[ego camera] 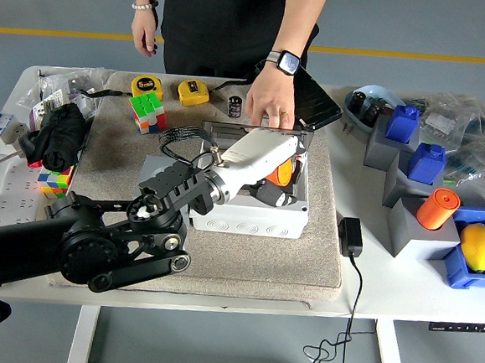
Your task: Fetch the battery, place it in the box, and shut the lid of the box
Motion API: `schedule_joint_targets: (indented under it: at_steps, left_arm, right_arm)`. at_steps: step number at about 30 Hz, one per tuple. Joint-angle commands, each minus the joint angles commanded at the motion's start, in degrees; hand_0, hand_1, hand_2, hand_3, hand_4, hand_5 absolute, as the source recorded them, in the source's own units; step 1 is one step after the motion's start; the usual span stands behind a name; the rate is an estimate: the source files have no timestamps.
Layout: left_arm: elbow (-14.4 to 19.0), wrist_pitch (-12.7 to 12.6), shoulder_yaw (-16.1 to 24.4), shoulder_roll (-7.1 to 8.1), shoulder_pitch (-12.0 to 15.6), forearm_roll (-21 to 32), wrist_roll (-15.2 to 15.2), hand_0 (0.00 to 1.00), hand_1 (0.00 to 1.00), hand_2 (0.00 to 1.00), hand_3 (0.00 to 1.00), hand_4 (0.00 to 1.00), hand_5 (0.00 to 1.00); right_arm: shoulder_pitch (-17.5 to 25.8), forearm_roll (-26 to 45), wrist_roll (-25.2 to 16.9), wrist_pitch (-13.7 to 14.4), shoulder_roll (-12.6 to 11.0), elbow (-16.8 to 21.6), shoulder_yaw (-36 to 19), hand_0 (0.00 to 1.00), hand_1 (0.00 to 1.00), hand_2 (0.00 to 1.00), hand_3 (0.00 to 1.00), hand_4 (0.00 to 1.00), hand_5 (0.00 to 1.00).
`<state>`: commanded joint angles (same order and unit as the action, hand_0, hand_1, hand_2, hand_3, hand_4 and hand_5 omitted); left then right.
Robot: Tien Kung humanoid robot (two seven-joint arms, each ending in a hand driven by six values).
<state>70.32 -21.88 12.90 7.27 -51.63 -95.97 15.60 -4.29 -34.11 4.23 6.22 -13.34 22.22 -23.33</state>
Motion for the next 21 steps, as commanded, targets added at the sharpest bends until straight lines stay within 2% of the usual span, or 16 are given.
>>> schedule_joint_targets:
  at_steps: [1, 2, 13, 14, 21]
  left_arm:
    - [-0.38, 0.21, -0.23, -0.26, -0.18, 0.14, -0.01, 0.22, 0.178, 0.199, 0.32, 0.979, 0.2]
    - [-0.78, 0.31, -0.46, -0.53, -0.36, 0.42, -0.12, 0.236, 0.227, 0.263, 0.395, 0.998, 0.317]
    - [-3.83, 0.32, -1.91, -1.91, -1.11, 0.87, -0.53, 0.248, 0.27, 0.288, 0.434, 0.998, 0.354]
    - [-4.03, 0.3, -1.96, -1.97, -1.15, 0.91, -0.57, 0.267, 0.336, 0.416, 0.494, 0.998, 0.377]
    - [-4.82, 0.06, -1.89, -2.18, -1.29, 1.51, -0.74, 0.27, 0.349, 0.426, 0.507, 0.998, 0.376]
  right_arm:
    - [0.03, -0.07, 0.0, 0.01, -0.01, 0.04, -0.02, 0.596, 0.609, 0.591, 0.575, 0.935, 0.452]
    - [0.05, -0.09, 0.02, 0.0, 0.01, 0.05, 0.05, 0.595, 0.607, 0.591, 0.575, 0.934, 0.451]
    - [-0.05, -0.66, -0.05, 0.12, 0.12, 0.62, -0.19, 0.595, 0.608, 0.591, 0.575, 0.933, 0.45]
    - [-0.06, -0.72, -0.07, 0.15, 0.12, 0.65, -0.26, 0.596, 0.607, 0.591, 0.575, 0.933, 0.45]
    - [0.02, -0.83, -0.35, 0.41, 0.11, 0.7, -0.17, 0.596, 0.608, 0.589, 0.574, 0.932, 0.448]
